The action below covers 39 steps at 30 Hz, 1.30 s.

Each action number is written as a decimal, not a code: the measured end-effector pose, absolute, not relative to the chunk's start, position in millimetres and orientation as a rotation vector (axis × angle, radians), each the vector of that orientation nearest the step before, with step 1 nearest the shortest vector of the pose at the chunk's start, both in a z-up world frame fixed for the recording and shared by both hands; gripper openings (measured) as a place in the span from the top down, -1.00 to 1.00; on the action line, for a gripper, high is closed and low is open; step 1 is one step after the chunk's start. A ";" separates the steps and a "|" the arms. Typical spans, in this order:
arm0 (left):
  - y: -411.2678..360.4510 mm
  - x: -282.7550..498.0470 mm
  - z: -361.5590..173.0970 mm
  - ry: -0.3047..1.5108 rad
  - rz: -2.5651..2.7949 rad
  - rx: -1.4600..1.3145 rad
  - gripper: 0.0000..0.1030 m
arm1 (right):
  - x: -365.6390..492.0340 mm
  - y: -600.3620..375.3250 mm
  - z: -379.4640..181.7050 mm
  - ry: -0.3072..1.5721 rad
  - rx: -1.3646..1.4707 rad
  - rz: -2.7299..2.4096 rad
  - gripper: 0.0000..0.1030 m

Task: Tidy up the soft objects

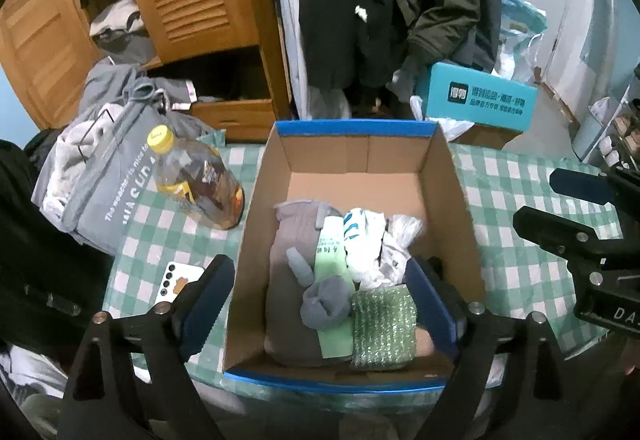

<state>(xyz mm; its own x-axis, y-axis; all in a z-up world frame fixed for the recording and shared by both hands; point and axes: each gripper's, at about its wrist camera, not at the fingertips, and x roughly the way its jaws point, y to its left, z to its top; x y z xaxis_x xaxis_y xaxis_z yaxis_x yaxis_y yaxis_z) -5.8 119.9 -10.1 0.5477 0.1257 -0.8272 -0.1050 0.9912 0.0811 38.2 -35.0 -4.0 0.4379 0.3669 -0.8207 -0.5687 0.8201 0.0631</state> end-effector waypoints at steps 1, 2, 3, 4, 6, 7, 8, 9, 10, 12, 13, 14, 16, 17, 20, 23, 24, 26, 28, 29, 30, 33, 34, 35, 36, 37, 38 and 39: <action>118.1 -6.3 -8.1 0.978 0.131 0.025 -0.72 | 37.8 -36.9 -2.3 0.950 -0.236 0.582 -0.22; 116.6 -6.7 -7.0 0.975 0.128 0.027 -0.72 | 36.9 -39.5 -0.7 0.945 -0.233 0.576 -0.22; 115.6 -6.9 -5.9 0.974 0.127 0.029 -0.72 | 36.0 -42.5 1.0 0.942 -0.230 0.572 -0.22; 114.6 -7.2 -4.6 0.972 0.127 0.031 -0.72 | 35.6 -44.7 2.1 0.941 -0.227 0.570 -0.22; 112.0 -7.7 -1.3 0.964 0.124 0.036 -0.76 | 34.4 -49.8 4.2 0.937 -0.219 0.566 -0.22; 111.2 -7.9 0.2 0.958 0.122 0.037 -0.80 | 33.7 -51.6 5.2 0.936 -0.217 0.562 -0.22; 109.9 -8.5 1.8 0.952 0.119 0.037 -0.84 | 33.2 -54.2 6.2 0.936 -0.215 0.555 -0.22; 108.6 -8.9 3.3 0.947 0.118 0.037 -0.84 | 32.4 -56.6 7.2 0.934 -0.214 0.549 -0.22; 107.0 -9.3 5.5 0.940 0.115 0.037 -0.84 | 31.6 -57.7 8.2 0.932 -0.213 0.546 -0.22; 104.0 -10.6 9.0 0.926 0.105 0.035 -0.84 | 30.1 -62.2 10.9 0.924 -0.208 0.536 -0.22; 101.6 -11.3 11.1 0.919 0.098 0.035 -0.85 | 29.4 -64.4 12.4 0.922 -0.205 0.533 -0.22; 100.0 -12.4 12.6 0.916 0.093 0.036 -0.86 | 28.5 -67.1 14.1 0.917 -0.200 0.529 -0.22; 95.8 -13.5 16.2 0.904 0.080 0.040 -0.92 | 27.0 -72.2 17.0 0.911 -0.192 0.521 -0.23; 93.6 -14.7 18.0 0.897 0.076 0.043 -0.95 | 26.2 -74.4 18.4 0.908 -0.189 0.517 -0.23; 85.9 -17.6 23.6 0.870 0.075 0.062 -0.96 | 24.0 -81.7 22.1 0.897 -0.178 0.505 -0.23; 81.5 -18.5 26.4 0.861 0.077 0.068 -0.96 | 22.7 -89.3 25.2 0.888 -0.171 0.487 -0.23; 81.2 -18.4 27.1 0.859 0.079 0.067 -0.96 | 22.9 -91.1 25.8 0.887 -0.168 0.484 -0.23; 79.2 -18.6 28.3 0.857 0.078 0.070 -0.96 | 22.9 -95.8 26.7 0.885 -0.159 0.478 -0.23; 77.0 -18.9 28.4 0.856 0.079 0.076 -0.96 | 23.0 -99.6 27.3 0.883 -0.153 0.474 -0.23; 75.1 -18.7 28.3 0.860 0.076 0.082 -0.96 | 23.0 -101.4 27.3 0.882 -0.151 0.471 -0.23; 73.4 -18.8 28.0 0.862 0.072 0.083 -0.96 | 23.0 -102.9 27.3 0.882 -0.149 0.469 -0.24; 68.5 -18.7 28.1 0.863 0.063 0.089 -0.96 | 22.5 -105.5 27.2 0.882 -0.146 0.465 -0.23; 67.4 -19.3 28.0 0.862 0.062 0.091 -0.96 | 22.0 -106.4 27.2 0.882 -0.144 0.465 -0.23; 66.4 -19.5 28.6 0.861 0.061 0.094 -0.96 | 22.0 -106.7 27.1 0.881 -0.145 0.466 -0.24; 65.7 -19.6 28.6 0.861 0.061 0.093 -0.96 | 22.1 -107.1 27.0 0.881 -0.146 0.465 -0.24; 65.2 -19.8 28.9 0.858 0.061 0.091 -0.96 | 22.1 -106.9 27.1 0.881 -0.145 0.464 -0.24; 64.4 -19.7 28.8 0.857 0.061 0.091 -0.96 | 22.0 -108.0 27.0 0.882 -0.144 0.463 -0.24; 63.7 -19.7 29.1 0.857 0.061 0.091 -0.96 | 22.1 -109.3 27.0 0.882 -0.143 0.463 -0.24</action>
